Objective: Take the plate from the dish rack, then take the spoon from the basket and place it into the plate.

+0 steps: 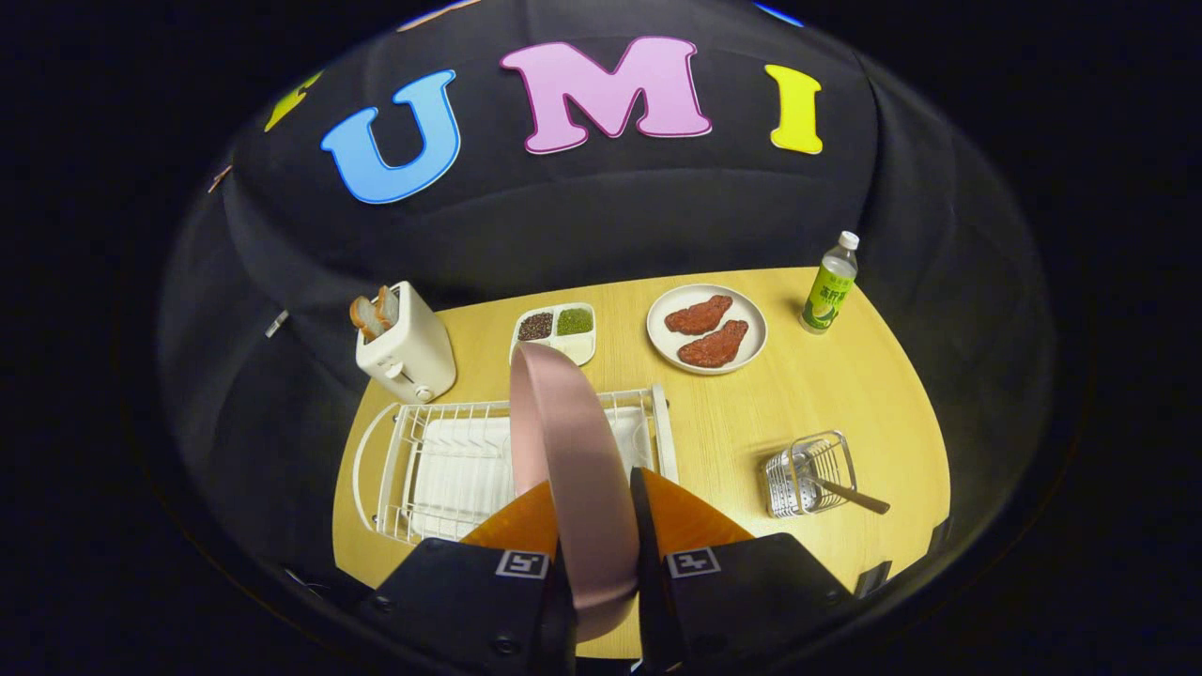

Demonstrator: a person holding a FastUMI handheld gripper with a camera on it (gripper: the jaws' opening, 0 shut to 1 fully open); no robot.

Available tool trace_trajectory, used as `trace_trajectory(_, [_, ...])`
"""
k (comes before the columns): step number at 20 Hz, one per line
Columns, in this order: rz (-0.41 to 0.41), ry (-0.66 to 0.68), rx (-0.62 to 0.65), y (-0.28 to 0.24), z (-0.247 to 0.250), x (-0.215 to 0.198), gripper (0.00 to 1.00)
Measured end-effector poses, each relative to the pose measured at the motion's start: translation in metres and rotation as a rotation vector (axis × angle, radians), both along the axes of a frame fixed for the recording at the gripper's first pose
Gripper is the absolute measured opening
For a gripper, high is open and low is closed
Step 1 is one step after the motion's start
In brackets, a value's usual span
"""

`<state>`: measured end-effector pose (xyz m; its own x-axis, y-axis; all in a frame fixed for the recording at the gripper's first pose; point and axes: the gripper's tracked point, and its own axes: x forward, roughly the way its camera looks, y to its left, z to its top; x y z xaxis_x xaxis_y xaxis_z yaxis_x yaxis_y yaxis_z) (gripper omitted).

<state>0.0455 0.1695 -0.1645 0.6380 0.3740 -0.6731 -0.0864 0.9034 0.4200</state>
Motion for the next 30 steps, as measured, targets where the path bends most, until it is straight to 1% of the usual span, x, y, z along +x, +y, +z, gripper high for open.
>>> trace_trajectory(4, [0.037,0.031,0.097,-0.006,-0.002,-0.048,0.31])
trace_trajectory(6, [0.048,0.048,0.125,-0.012,-0.011,-0.072,0.31])
trace_trajectory(9, [0.079,0.094,0.143,-0.017,-0.036,-0.109,0.30])
trace_trajectory(12, [0.105,0.179,0.229,-0.012,-0.059,-0.147,0.31])
trace_trajectory(16, [0.103,0.288,0.274,-0.004,-0.098,-0.182,0.30])
trace_trajectory(19, [0.088,0.345,0.268,0.008,-0.133,-0.191,0.30])
trace_trajectory(22, [0.072,0.357,0.220,0.013,-0.160,-0.186,0.30])
trace_trajectory(24, [0.078,0.356,0.206,0.023,-0.169,-0.184,0.31])
trace_trajectory(27, [0.068,0.360,0.243,0.040,-0.169,-0.182,0.31])
trace_trajectory(29, [0.064,0.366,0.221,0.045,-0.175,-0.183,0.32])
trace_trajectory(30, [0.067,0.368,0.202,0.046,-0.180,-0.184,0.36])
